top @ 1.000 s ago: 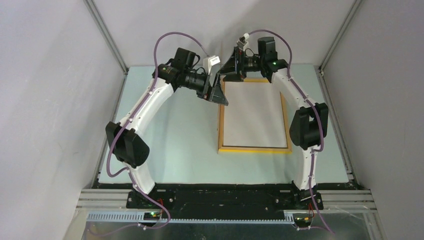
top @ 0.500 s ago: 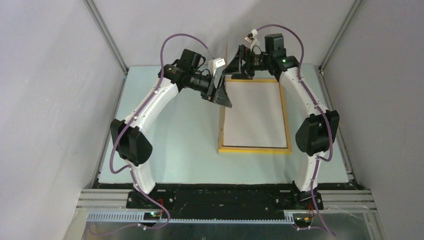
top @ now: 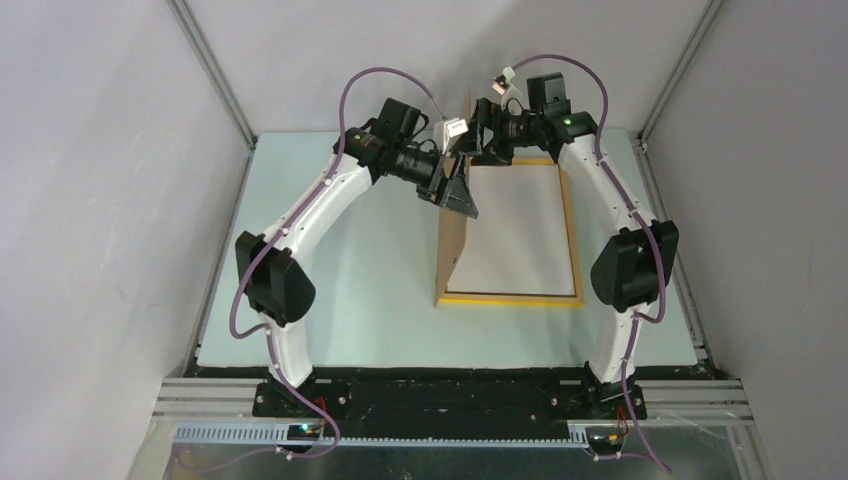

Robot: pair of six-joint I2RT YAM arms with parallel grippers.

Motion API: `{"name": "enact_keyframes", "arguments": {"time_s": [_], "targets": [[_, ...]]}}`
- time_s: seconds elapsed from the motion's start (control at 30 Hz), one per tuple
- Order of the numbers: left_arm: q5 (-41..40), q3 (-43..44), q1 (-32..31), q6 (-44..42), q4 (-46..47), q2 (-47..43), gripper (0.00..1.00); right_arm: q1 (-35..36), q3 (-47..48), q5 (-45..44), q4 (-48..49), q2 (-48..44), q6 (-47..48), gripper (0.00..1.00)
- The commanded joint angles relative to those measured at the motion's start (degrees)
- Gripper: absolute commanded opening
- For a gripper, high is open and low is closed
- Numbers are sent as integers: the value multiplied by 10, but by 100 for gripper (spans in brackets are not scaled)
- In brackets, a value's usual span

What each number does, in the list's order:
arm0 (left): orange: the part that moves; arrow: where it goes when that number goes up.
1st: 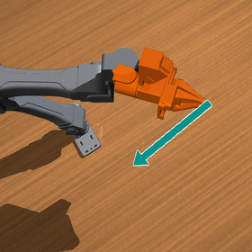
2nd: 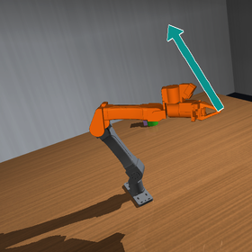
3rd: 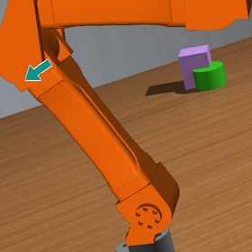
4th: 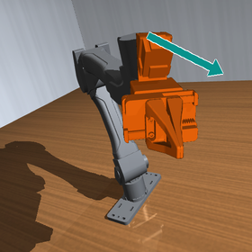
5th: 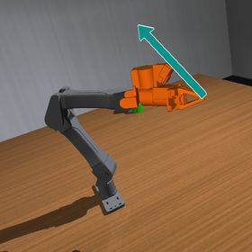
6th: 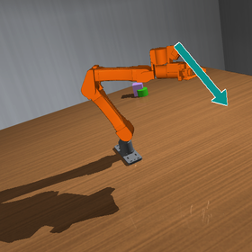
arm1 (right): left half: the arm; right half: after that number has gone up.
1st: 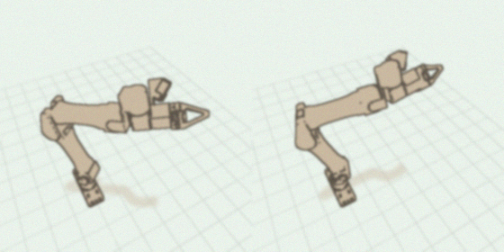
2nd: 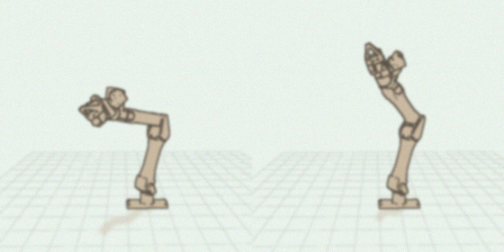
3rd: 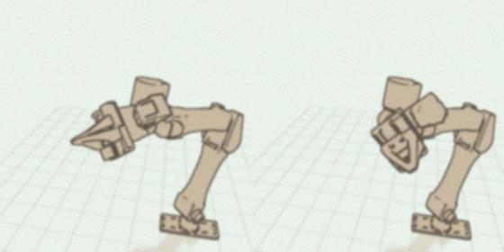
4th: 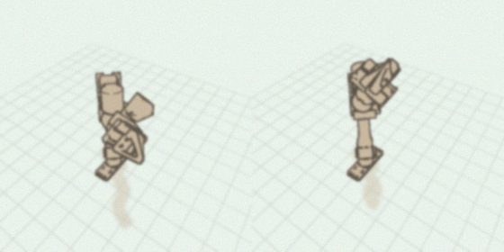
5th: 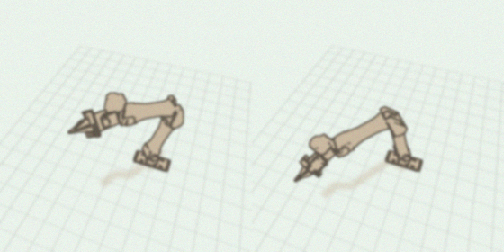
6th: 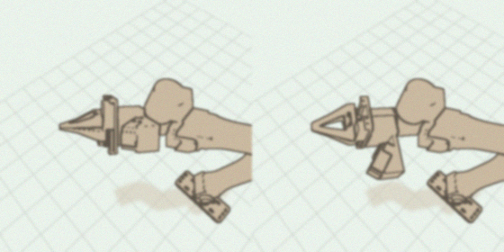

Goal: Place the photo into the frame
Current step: Turn over the photo frame item at the center of the board.

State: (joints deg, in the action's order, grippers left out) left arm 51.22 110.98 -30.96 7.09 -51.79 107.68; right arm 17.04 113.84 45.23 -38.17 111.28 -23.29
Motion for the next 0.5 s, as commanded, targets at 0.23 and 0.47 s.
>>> {"name": "enact_keyframes", "arguments": {"time_s": [0.23, 0.47], "targets": [[22, 45, -14, 4, 1, 0, 100, -1, -17, -17, -6, -31, 24, 93], [15, 44, -14, 0, 2, -8, 100, -4, -26, -14, -6, -34, 27, 90]]}}
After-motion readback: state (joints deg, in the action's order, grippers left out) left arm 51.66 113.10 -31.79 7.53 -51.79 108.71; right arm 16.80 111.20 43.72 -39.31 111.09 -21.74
